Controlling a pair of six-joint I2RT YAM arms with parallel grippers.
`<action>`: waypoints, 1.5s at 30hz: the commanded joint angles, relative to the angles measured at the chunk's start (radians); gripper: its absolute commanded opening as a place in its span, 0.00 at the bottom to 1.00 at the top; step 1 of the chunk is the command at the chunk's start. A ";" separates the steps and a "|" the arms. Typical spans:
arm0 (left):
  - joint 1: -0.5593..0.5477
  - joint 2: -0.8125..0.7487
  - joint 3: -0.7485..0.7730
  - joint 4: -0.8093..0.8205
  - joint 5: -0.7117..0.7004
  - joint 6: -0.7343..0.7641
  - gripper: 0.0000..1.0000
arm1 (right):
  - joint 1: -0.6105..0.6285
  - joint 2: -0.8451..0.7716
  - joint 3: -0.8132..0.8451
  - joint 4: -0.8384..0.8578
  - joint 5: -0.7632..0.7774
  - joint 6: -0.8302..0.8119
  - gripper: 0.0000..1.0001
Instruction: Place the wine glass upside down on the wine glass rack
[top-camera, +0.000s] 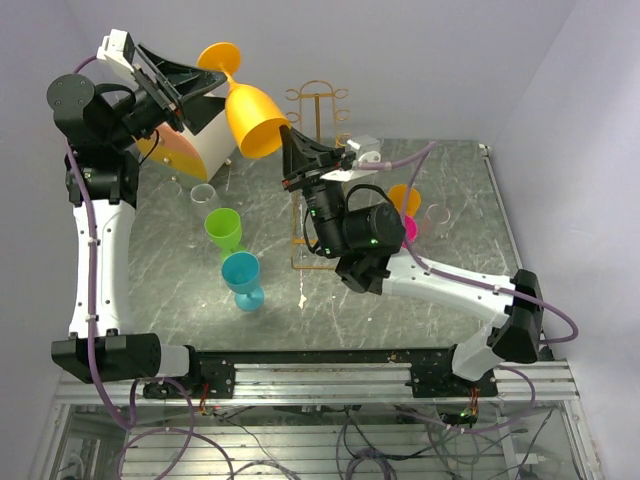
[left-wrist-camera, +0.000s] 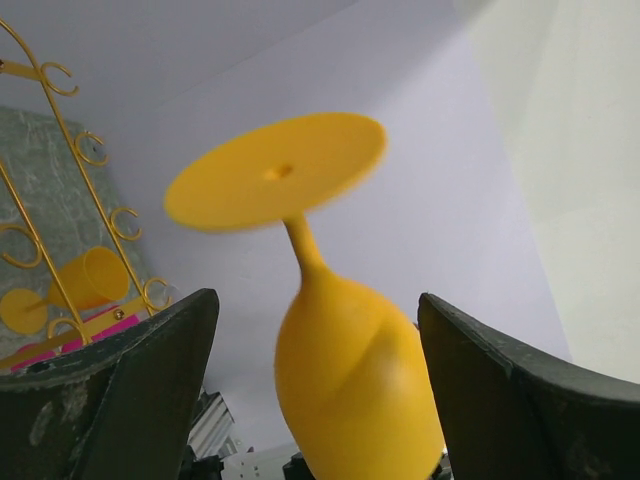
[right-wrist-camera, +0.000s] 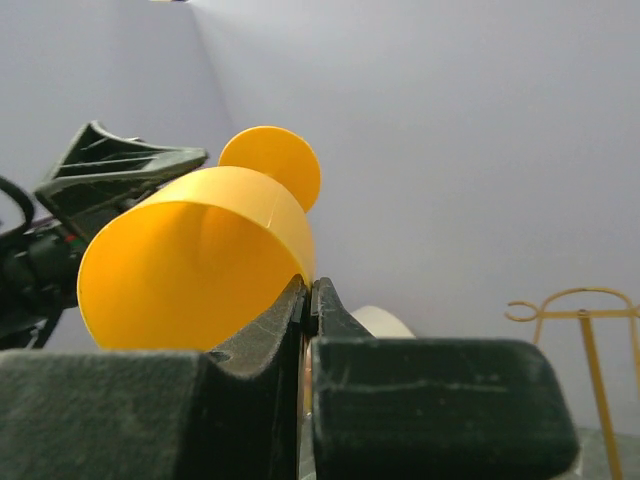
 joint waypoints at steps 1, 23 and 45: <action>0.017 -0.021 0.000 0.051 -0.006 -0.039 0.91 | 0.025 0.031 -0.028 0.271 0.152 -0.189 0.00; -0.008 0.006 0.013 0.069 -0.051 0.054 0.79 | 0.050 0.129 0.078 0.159 0.080 -0.185 0.00; -0.026 0.028 -0.040 0.140 -0.047 0.044 0.32 | 0.065 0.186 0.085 0.176 0.091 -0.213 0.00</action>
